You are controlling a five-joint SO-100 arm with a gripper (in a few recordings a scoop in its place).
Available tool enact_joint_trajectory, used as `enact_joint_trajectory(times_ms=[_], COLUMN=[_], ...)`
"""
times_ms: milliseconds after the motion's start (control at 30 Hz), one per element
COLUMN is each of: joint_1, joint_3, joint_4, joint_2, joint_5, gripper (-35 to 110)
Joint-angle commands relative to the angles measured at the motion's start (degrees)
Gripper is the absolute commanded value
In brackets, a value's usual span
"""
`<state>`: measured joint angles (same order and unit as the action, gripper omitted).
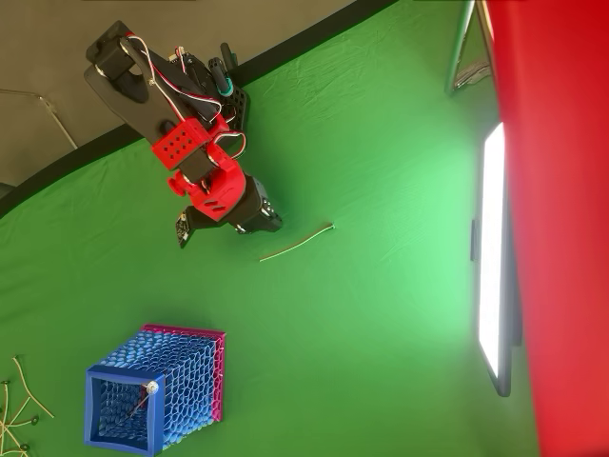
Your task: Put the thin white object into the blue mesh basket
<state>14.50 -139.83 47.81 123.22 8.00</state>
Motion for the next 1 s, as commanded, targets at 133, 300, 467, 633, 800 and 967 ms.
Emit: enact_joint_trajectory(times_ms=[133, 300, 467, 633, 800, 967], joint_1=[3.8, 4.6, 5.5, 7.0, 8.0, 8.1], joint_3=[16.0, 22.1, 27.2, 31.6, 38.0, 42.4], joint_4=[6.8, 9.0, 11.5, 13.8, 17.8, 20.0], joint_2=[-11.0, -16.8, -21.2, -26.1, -33.0, -38.3], joint_5=[4.6, 8.5, 13.3, 16.7, 18.1, 17.6], gripper=[1, 6, 15, 21, 21, 20])
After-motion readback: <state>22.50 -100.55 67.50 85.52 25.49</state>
